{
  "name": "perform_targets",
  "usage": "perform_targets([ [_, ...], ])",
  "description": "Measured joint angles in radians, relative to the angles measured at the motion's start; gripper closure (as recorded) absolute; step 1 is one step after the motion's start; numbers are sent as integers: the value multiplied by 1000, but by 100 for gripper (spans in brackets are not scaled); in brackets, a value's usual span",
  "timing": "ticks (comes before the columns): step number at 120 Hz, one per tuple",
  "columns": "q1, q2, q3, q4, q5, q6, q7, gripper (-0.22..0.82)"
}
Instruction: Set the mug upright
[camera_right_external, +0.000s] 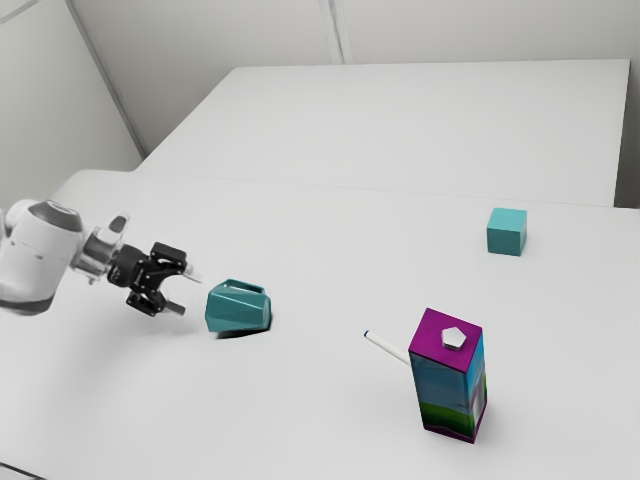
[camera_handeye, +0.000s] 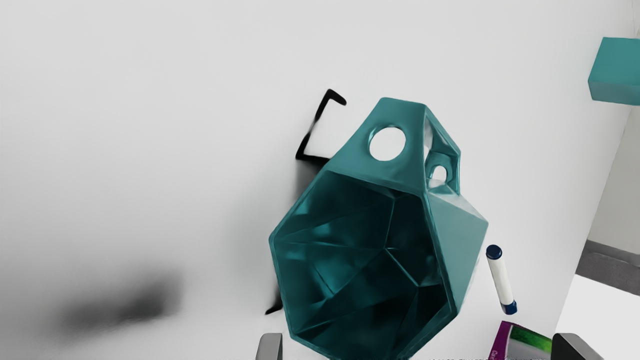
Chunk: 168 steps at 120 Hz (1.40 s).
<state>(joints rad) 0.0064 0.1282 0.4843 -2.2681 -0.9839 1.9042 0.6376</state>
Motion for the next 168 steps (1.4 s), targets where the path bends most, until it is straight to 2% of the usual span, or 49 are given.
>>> perform_targets([
  [14,0,-22,4,-64,-82,22,140,2],
  [47,-5,-23,5,-94,-245,42,352,2],
  [69,-17,-25,5,-139,-296,45,435,2],
  [122,-89,-22,-12,-143,-377,64,539,2],
  [129,-90,-23,-12,-143,-379,68,546,9],
  [141,-91,-25,-12,-143,-383,78,555,36],
  [149,-93,-25,-12,-143,-384,81,556,50],
  [168,-93,-28,-12,-144,-385,86,559,67],
])
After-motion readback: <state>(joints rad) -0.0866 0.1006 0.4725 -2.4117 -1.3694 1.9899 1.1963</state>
